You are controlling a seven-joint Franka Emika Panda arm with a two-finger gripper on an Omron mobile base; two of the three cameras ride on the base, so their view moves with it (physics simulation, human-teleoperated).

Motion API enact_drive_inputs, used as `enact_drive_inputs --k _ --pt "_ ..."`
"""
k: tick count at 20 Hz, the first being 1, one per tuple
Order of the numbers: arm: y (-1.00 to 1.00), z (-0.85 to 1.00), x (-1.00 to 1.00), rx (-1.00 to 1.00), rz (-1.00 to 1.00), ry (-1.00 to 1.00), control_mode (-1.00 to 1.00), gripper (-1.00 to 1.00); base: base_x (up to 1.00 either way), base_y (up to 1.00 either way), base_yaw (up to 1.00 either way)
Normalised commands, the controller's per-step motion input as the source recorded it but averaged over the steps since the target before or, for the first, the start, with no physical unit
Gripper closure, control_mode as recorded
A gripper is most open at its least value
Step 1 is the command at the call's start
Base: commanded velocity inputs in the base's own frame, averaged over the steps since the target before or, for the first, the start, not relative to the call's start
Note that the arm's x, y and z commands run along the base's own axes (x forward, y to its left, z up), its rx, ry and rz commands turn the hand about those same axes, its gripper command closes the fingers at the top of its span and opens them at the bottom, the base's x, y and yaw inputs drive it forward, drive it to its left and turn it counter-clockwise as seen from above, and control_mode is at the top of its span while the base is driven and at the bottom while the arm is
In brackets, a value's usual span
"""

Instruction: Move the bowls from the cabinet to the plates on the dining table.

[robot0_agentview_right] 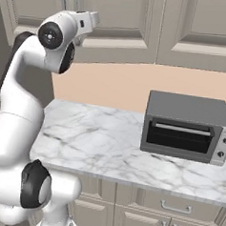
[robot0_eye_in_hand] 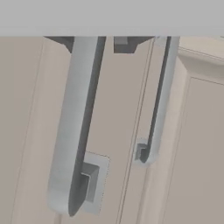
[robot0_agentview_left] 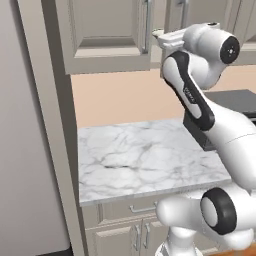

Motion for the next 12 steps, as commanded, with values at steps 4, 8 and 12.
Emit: enact_drive_inputs --k 4,8,12 --pt "0.00 0.40 -0.85 0.02 0.12 -0.18 -1.00 1.00 0.00 0.00 0.00" --pt "-0.01 0.45 -0.70 0.03 0.09 -0.16 -1.00 -1.00 0.00 0.00 0.00" --pt "-0.09 0.50 -0.74 0.02 0.06 -0.16 -1.00 -1.00 0.00 0.00 0.00"
